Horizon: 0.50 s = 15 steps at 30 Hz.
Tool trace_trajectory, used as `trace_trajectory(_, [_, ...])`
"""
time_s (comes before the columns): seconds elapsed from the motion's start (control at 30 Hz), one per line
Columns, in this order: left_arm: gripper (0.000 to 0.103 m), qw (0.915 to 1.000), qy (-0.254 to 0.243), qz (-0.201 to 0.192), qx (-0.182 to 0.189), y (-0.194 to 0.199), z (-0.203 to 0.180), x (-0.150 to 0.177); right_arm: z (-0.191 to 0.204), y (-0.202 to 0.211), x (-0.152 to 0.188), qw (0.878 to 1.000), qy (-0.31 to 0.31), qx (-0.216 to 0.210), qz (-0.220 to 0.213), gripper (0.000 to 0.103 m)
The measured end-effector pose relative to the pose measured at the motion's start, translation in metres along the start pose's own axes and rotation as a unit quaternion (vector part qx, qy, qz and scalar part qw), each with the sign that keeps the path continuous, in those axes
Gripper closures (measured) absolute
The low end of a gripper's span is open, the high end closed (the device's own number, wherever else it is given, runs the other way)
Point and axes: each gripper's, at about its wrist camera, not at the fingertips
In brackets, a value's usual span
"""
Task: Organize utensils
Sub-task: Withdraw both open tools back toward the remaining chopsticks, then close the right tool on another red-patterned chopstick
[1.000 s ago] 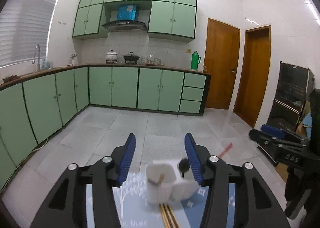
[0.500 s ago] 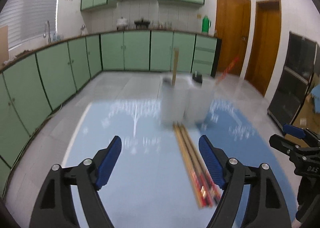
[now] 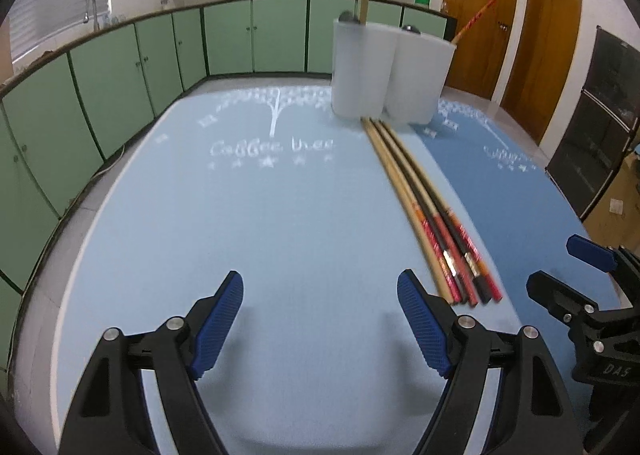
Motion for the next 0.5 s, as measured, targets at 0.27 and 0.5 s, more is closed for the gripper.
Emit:
trace_trajectory(0.27, [0.025,0.9998,-0.001,0.020,-0.001,-0.010,0.003,0.006,0.008,-0.015,0.005,1.000,0.013,-0.003,0.028,0.034])
trace_trajectory(0.5, [0.025,0.9997,-0.001,0.025,0.000,-0.012,0.003,0.005,0.016,-0.023,0.004,0.999,0.026,-0.005,0.040,0.048])
Point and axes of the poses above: each gripper's, at about its wrist camera, not at the fingertips, and y roughly against the way its jaws point, z to its left, x to its underside, and after that the axes turned 1 degree about -x, right-handed
